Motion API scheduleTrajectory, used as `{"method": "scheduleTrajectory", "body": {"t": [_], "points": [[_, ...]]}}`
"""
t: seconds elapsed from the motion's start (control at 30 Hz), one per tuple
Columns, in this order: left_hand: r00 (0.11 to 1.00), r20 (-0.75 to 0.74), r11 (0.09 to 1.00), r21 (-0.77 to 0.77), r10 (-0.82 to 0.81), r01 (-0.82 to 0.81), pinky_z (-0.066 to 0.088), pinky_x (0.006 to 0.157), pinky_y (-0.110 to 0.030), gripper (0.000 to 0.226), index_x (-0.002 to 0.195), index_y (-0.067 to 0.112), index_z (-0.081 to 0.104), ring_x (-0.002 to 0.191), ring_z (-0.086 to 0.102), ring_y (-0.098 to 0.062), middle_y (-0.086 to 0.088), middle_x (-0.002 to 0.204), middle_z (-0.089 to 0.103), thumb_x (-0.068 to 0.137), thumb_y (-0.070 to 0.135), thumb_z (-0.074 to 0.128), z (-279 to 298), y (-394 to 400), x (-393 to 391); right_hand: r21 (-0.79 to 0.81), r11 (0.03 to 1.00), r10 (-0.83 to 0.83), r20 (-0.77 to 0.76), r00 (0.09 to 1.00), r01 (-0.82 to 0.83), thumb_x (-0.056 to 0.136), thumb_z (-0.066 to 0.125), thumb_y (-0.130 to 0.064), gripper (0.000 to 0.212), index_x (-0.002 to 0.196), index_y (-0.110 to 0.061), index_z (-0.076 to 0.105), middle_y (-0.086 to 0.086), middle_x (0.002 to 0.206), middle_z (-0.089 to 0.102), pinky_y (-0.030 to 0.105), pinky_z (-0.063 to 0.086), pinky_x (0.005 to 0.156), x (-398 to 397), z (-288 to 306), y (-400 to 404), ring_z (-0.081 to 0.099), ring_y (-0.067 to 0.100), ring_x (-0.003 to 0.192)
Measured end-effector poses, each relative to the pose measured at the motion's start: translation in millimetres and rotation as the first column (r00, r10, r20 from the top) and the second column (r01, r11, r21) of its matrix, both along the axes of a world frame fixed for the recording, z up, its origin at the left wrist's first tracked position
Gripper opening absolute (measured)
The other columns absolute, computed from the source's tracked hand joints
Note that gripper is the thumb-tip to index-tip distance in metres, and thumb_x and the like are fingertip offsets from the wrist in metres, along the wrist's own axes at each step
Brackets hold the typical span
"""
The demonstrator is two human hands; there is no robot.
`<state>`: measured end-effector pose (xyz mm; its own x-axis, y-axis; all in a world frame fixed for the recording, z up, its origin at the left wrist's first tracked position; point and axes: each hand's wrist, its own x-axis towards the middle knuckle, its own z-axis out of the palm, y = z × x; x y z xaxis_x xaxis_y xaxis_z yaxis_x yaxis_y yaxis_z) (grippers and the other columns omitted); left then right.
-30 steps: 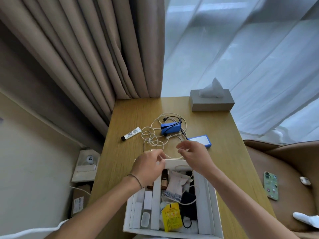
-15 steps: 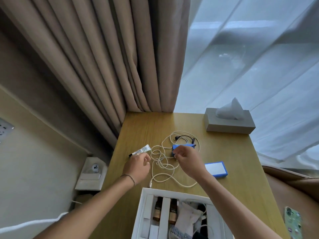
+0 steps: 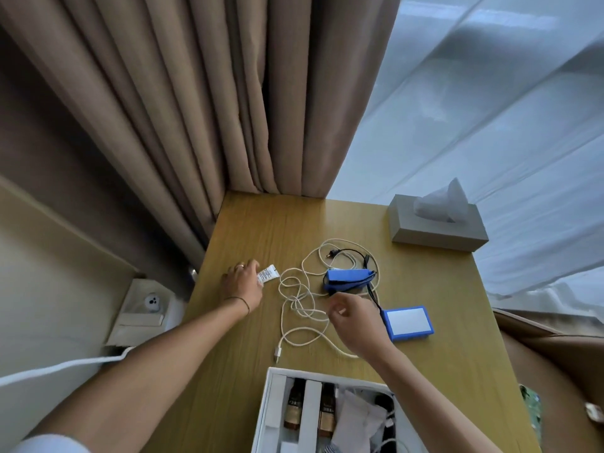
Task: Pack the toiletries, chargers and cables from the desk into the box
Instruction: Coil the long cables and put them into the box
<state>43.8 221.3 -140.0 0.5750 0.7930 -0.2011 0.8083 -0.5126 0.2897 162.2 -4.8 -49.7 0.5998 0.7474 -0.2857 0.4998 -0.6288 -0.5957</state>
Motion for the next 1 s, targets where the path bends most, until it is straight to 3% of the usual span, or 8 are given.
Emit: {"method": "scheduleTrajectory", "body": {"t": [0.1, 0.27, 0.43, 0.63, 0.87, 1.0], "points": [[0.999, -0.039, 0.998, -0.062, 0.011, -0.013, 0.047, 0.094, -0.038, 0.030, 0.111, 0.023, 0.060, 0.112, 0.060, -0.025, -0.003, 0.119, 0.065, 0.085, 0.028, 0.073, -7.9, 7.7, 2.8, -0.013, 1.000, -0.005, -0.012, 1.000, 0.005, 0.095, 0.056, -0.020, 0.022, 0.107, -0.029, 0.073, -0.011, 0.103, 0.074, 0.033, 0.057, 0.085, -1.8, -7.8, 0.5, 0.066, 0.008, 0.093], [0.998, -0.035, 0.965, -0.256, 0.049, -0.057, 0.054, 0.074, -0.033, 0.025, 0.095, 0.021, 0.061, 0.087, 0.065, -0.021, 0.001, 0.098, 0.069, 0.078, 0.030, 0.076, -6.3, 7.1, -1.0, -0.047, 0.999, -0.008, -0.021, 1.000, 0.007, 0.093, 0.056, -0.018, 0.026, 0.107, -0.029, 0.074, -0.010, 0.106, 0.074, 0.033, 0.058, 0.084, -7.2, -17.4, 8.4, 0.067, 0.009, 0.094], [0.956, 0.233, 0.903, -0.425, 0.178, -0.065, 0.050, 0.056, -0.032, 0.012, 0.089, 0.021, 0.060, 0.062, 0.064, -0.019, 0.000, 0.077, 0.070, 0.083, 0.021, 0.070, 16.6, -11.3, -14.9, -0.036, 0.999, 0.009, 0.040, 0.999, -0.008, 0.092, 0.058, -0.016, 0.026, 0.111, -0.027, 0.073, -0.010, 0.111, 0.074, 0.032, 0.056, 0.088, -10.4, -26.7, 21.2, 0.066, 0.011, 0.103], [0.878, 0.402, 0.868, -0.496, 0.259, -0.028, 0.044, 0.055, -0.034, 0.009, 0.094, 0.023, 0.061, 0.061, 0.059, -0.022, -0.001, 0.080, 0.071, 0.089, 0.018, 0.066, 63.2, -47.9, -45.9, -0.121, 0.989, 0.103, 0.101, 0.990, -0.090, 0.087, 0.058, -0.008, 0.039, 0.122, -0.023, 0.063, -0.002, 0.117, 0.069, 0.034, 0.055, 0.088, -19.1, -39.5, 40.0, 0.063, 0.020, 0.106], [0.855, 0.459, 0.840, -0.541, 0.242, 0.053, 0.032, 0.049, -0.030, 0.016, 0.097, 0.018, 0.062, 0.053, 0.043, -0.014, 0.001, 0.064, 0.054, 0.099, 0.033, 0.056, 114.1, -89.3, -88.9, -0.195, 0.980, 0.083, 0.223, 0.971, -0.039, 0.089, 0.059, -0.007, 0.018, 0.097, -0.017, 0.071, 0.003, 0.093, 0.073, 0.038, 0.059, 0.076, -19.2, -42.1, 43.7, 0.067, 0.024, 0.086], [0.872, 0.442, 0.846, -0.529, 0.211, 0.062, 0.031, 0.042, -0.019, 0.015, 0.097, 0.027, 0.063, 0.045, 0.044, -0.004, 0.005, 0.061, 0.058, 0.100, 0.038, 0.053, 132.0, -111.0, -109.7, -0.125, 0.992, 0.040, 0.143, 0.989, -0.022, 0.092, 0.065, -0.017, 0.015, 0.083, -0.014, 0.076, 0.003, 0.080, 0.073, 0.035, 0.059, 0.067, -18.4, -31.5, 43.6, 0.068, 0.020, 0.071]]}}
